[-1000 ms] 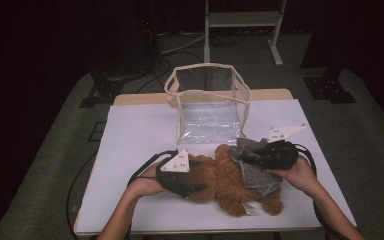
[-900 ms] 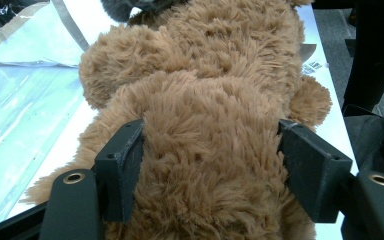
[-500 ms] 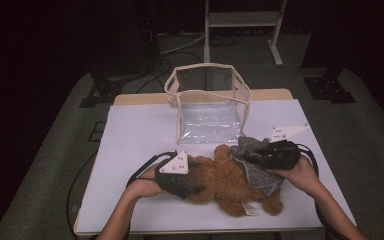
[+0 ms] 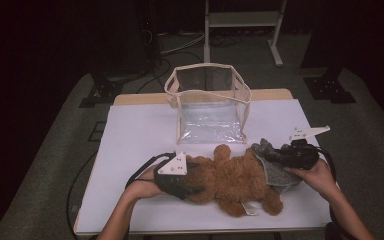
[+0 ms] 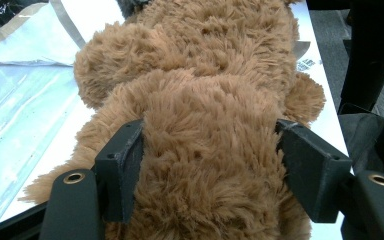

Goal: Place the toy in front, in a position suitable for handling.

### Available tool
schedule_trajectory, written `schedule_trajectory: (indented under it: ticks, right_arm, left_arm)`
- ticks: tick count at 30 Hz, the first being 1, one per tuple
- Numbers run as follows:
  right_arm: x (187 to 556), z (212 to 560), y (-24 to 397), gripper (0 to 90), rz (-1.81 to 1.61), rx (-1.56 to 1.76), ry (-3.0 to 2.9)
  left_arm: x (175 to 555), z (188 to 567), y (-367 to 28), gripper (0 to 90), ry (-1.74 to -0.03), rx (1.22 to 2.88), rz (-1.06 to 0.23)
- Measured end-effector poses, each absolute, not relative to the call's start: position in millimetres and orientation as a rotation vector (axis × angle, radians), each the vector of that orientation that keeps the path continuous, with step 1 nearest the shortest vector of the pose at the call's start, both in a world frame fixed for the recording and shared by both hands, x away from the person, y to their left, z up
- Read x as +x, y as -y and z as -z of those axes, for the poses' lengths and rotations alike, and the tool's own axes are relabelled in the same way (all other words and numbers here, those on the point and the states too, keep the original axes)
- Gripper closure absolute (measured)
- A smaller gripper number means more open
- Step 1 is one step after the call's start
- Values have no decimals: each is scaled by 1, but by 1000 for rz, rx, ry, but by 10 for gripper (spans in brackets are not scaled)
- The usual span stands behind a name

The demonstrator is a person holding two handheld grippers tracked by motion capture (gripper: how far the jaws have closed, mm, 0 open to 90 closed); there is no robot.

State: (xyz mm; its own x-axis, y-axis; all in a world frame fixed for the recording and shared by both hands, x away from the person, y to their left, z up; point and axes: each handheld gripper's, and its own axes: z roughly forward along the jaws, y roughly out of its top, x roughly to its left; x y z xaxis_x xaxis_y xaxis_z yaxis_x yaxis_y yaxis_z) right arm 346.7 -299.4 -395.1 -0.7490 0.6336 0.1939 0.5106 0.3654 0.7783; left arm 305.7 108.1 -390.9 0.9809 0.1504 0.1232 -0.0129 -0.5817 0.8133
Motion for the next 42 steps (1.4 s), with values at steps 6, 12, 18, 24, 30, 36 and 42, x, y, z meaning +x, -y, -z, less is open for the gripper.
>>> schedule_trajectory:
  ticks: [6,12,18,24,30,36,42]
  right_arm:
    - [346,379,292,715,-1395,989,-2455]
    - [359,385,257,714,-1340,909,-2539]
    - [376,406,278,715,-1358,1060,-2492]
    - [378,411,308,715,-1322,1172,-2447]
    - [359,386,308,714,-1386,1068,-2446]
    - [350,396,297,714,-1371,1036,-2513]
    - [347,409,312,713,-1406,1119,-2508]
  left_arm:
    - [306,391,-107,312,-94,2184,-223]
    - [304,391,-108,311,-97,2182,-227]
    - [305,391,-108,311,-95,2180,-226]
    - [305,391,-108,310,-93,2181,-228]
    - [305,391,-108,307,-96,2182,-230]
    - [306,392,-108,307,-100,2175,-228]
    - [307,392,-108,297,-111,2170,-234]
